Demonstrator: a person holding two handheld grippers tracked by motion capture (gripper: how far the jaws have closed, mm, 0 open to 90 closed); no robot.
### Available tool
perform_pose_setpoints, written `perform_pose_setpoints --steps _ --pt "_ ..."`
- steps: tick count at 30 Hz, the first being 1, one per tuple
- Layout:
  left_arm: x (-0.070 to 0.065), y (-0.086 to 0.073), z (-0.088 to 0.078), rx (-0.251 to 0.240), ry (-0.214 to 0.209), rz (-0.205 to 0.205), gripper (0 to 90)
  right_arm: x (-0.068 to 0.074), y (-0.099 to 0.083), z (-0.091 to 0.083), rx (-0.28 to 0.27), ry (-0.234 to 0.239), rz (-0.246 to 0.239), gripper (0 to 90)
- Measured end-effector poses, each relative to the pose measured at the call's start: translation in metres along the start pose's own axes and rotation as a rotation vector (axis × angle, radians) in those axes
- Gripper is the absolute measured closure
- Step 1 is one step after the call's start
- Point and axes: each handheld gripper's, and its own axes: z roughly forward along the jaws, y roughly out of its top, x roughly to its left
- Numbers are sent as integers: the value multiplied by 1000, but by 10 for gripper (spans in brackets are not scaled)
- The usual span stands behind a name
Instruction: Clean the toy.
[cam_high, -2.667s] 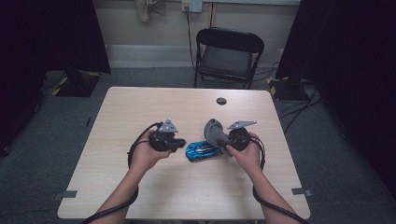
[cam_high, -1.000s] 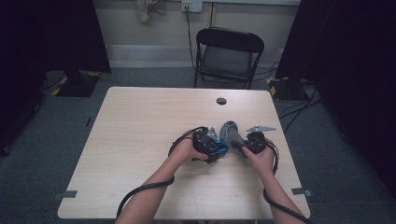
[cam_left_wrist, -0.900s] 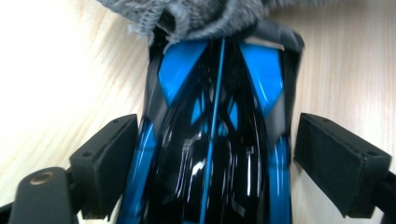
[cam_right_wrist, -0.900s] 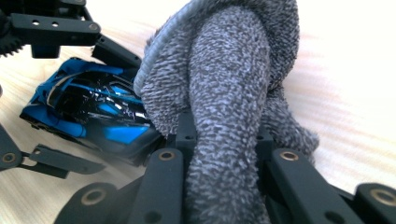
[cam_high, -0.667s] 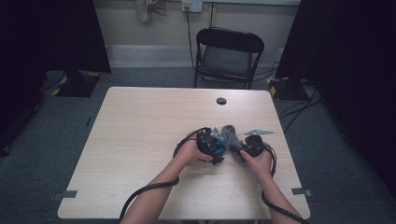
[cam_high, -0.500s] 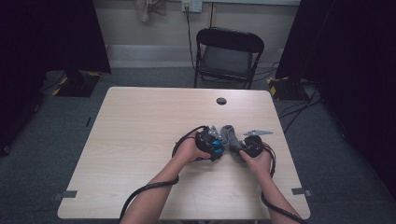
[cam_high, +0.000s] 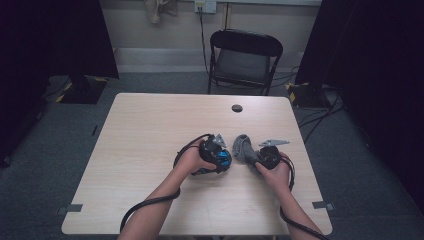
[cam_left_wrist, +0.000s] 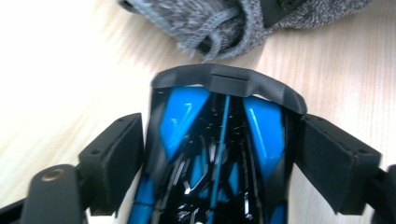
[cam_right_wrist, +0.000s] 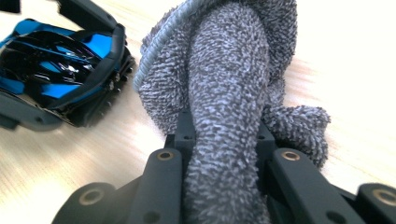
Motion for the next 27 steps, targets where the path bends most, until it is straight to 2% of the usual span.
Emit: perform_pose_setpoints --steps 2,3,5,8,14,16,17,20,22,25,27 --pt "0 -3 -2 8 -8 -8 166 0 0 0 3 0 1 728" --pt "1 -4 -2 15 -6 3 164 -1 0 0 3 1 4 728" --pt "2 -7 -2 4 -18 -10 161 0 1 0 4 -2 3 727" --pt "3 -12 -3 33 -4 1 158 0 0 0 2 -5 -1 727" --pt "0 -12 5 -5 6 14 150 0 -1 0 -3 -2 -1 727" --pt "-1 -11 7 -20 11 29 145 0 -2 0 -9 -1 -2 727" --pt "-1 -11 6 -23 13 33 186 0 -2 0 -11 1 2 727" --pt "-4 -10 5 -14 46 2 225 0 -2 0 -9 -3 0 727" --pt "-7 -9 4 -10 67 -35 233 0 -1 0 -8 -5 -3 728" --pt "-6 -10 0 -13 69 -49 239 0 -2 0 -14 0 8 728" --pt "-7 -9 -10 -37 61 -74 243 1 -3 0 -19 -5 11 728"
